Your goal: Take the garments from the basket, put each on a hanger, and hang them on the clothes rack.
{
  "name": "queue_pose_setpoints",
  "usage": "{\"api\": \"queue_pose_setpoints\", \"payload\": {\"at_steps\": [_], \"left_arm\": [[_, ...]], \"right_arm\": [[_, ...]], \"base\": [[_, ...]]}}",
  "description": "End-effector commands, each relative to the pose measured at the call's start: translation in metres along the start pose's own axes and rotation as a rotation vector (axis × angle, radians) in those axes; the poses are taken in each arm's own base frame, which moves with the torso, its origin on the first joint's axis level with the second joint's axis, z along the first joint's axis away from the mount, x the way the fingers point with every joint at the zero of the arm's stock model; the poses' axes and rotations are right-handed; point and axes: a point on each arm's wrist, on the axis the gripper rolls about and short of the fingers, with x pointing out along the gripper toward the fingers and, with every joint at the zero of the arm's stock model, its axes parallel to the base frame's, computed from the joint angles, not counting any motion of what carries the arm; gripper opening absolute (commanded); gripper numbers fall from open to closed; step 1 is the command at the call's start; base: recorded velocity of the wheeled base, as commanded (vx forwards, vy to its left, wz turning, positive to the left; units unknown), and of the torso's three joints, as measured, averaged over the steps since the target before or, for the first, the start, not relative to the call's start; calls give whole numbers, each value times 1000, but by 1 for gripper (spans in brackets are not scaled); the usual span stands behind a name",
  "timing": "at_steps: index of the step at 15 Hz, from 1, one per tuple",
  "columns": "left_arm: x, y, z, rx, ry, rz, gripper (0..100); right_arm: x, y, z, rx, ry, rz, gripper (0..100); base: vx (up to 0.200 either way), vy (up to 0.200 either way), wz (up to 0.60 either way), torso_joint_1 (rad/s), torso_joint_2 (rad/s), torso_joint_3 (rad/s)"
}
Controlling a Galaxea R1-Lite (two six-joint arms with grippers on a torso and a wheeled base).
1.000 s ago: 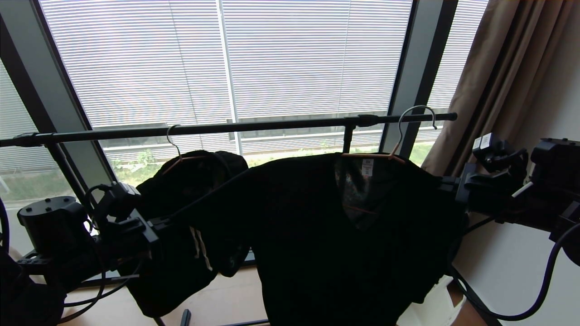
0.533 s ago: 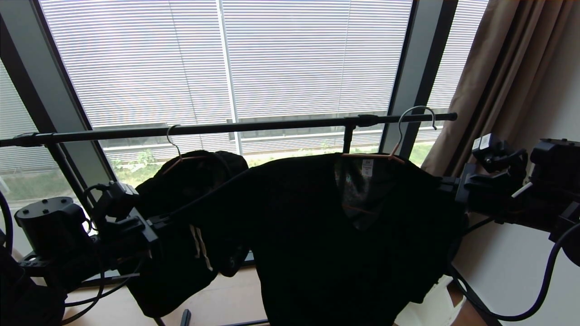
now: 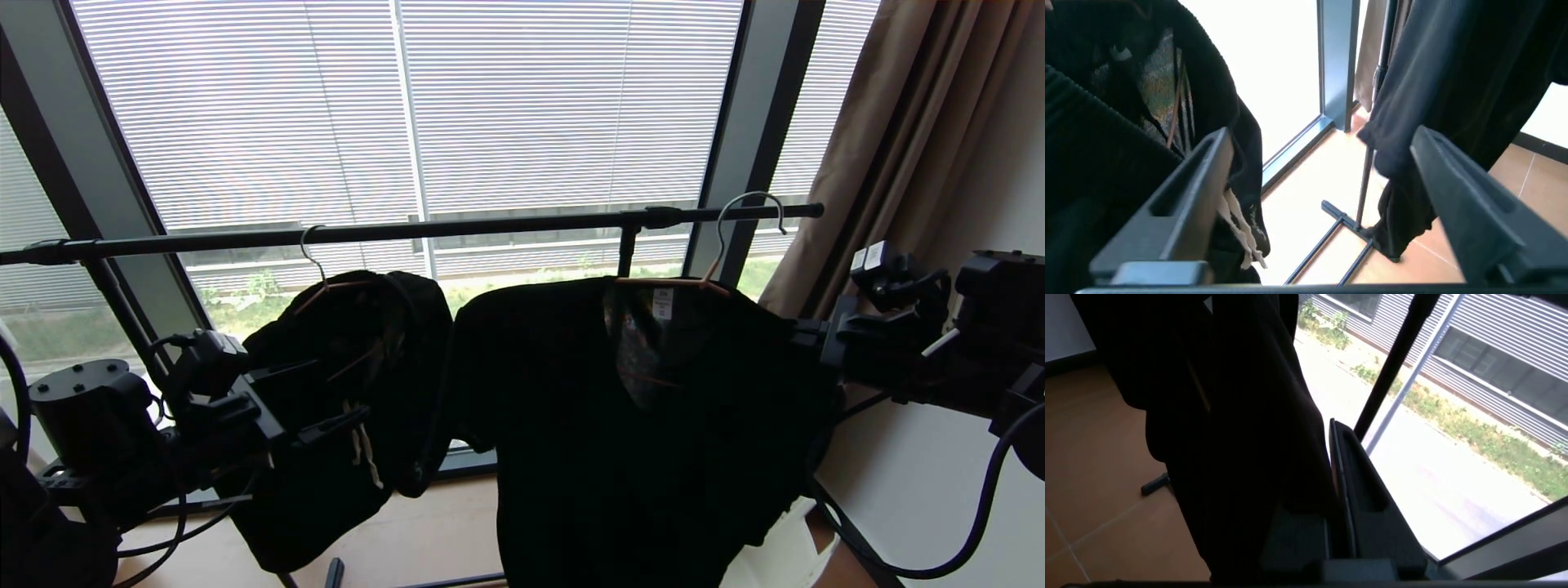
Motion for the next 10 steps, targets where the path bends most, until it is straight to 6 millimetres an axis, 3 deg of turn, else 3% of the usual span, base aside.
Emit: {"api": "queue_pose_setpoints", "payload": {"at_steps": [1, 5, 9, 10], "left_arm": [[-1, -2, -1, 4, -4, -2, 100], [-6, -14, 0, -16, -26, -68, 100], [-27, -37, 50, 33, -88, -78, 100], [-36, -43, 72, 2, -51, -89, 100]], "right_arm": [[0, 1, -1, 3, 6, 3, 0], [20, 18, -12, 22, 41, 84, 0], [40, 35, -26, 51, 87, 173, 0], [47, 44, -31, 57, 104, 206, 0]], "base": [[0, 0, 0, 0, 0, 0], [0, 0, 0, 0, 0, 0], [0, 0, 0, 0, 0, 0], [0, 0, 0, 0, 0, 0]]}}
